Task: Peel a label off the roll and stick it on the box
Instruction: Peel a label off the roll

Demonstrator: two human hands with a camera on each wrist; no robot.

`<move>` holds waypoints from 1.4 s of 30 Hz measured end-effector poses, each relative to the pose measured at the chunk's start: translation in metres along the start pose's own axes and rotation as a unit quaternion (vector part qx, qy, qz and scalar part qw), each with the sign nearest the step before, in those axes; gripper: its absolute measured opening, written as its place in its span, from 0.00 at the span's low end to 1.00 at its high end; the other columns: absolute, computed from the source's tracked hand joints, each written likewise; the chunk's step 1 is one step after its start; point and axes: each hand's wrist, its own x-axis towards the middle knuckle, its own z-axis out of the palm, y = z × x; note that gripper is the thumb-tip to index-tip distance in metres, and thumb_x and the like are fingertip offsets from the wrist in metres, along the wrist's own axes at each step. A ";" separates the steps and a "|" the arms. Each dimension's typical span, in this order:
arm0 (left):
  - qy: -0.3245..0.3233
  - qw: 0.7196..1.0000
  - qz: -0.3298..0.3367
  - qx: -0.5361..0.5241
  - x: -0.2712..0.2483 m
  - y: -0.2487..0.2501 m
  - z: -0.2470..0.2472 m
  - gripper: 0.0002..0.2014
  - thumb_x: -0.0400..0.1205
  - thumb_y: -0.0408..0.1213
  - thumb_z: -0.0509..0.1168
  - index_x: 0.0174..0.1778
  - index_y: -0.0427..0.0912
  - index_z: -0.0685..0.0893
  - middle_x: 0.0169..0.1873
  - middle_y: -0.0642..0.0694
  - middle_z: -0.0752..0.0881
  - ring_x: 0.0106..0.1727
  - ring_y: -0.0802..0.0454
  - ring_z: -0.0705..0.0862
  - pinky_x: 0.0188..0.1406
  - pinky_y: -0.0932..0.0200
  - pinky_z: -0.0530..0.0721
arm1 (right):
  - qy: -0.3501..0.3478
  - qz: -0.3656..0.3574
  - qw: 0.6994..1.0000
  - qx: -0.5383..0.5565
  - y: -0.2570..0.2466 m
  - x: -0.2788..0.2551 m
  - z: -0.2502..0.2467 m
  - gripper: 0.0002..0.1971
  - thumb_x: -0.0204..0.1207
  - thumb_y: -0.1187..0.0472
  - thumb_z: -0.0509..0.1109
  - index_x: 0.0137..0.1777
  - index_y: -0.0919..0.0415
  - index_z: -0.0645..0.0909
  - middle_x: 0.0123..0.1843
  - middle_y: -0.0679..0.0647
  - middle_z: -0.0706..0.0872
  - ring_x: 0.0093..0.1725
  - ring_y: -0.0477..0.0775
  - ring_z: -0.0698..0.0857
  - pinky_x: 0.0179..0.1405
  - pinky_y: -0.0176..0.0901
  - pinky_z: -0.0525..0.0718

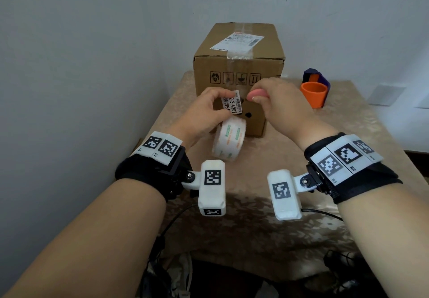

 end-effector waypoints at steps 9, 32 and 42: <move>-0.009 1.000 0.025 0.003 -0.003 0.002 -0.001 0.14 0.76 0.22 0.64 0.43 0.50 0.79 0.65 0.46 0.76 0.64 0.45 0.80 0.61 0.45 0.83 | 0.036 -0.001 0.998 0.056 0.005 -0.003 0.005 0.12 0.82 0.57 0.61 0.61 0.56 0.80 0.59 0.51 0.84 0.56 0.44 0.79 0.56 0.39 0.77; 0.034 0.998 0.004 0.050 -0.016 0.004 -0.004 0.15 0.74 0.28 0.65 0.40 0.56 0.75 0.64 0.43 0.79 0.53 0.34 0.85 0.43 0.47 0.86 | -0.076 0.215 0.970 0.082 0.031 -0.014 0.019 0.13 0.79 0.64 0.63 0.62 0.66 0.78 0.54 0.57 0.81 0.53 0.56 0.79 0.48 0.42 0.73; 0.087 0.992 0.010 -0.091 -0.011 -0.008 0.005 0.14 0.77 0.24 0.65 0.46 0.49 0.75 0.64 0.47 0.78 0.61 0.39 0.83 0.54 0.37 0.86 | -0.196 0.181 0.917 0.295 -0.007 -0.012 0.011 0.28 0.77 0.38 0.59 0.48 0.63 0.86 0.44 0.51 0.89 0.46 0.48 0.86 0.47 0.38 0.81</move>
